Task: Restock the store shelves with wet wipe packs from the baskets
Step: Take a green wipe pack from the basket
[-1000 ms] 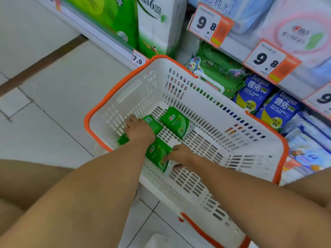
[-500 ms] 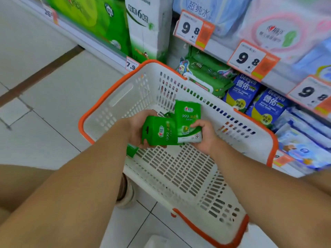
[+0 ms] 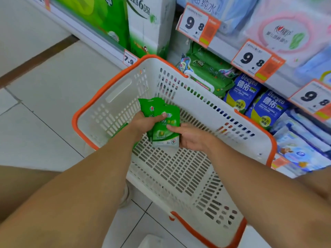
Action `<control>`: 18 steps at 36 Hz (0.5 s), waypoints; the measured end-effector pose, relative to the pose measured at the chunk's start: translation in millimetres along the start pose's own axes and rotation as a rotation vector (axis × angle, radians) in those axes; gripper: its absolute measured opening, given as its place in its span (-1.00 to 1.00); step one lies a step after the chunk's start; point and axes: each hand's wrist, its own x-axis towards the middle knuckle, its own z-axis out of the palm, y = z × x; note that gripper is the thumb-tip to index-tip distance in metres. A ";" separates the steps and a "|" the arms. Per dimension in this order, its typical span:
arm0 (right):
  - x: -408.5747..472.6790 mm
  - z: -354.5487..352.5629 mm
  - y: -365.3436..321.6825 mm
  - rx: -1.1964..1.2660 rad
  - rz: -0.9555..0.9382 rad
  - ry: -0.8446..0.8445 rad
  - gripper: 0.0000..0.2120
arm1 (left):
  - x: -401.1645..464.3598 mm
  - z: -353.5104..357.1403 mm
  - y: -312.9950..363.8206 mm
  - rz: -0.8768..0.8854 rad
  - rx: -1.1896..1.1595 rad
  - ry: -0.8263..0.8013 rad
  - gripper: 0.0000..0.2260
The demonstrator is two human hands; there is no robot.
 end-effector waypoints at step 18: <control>31.4 -31.4 56.1 -0.648 0.144 0.515 -0.49 | 7.3 -41.5 7.7 0.184 0.419 0.413 -0.39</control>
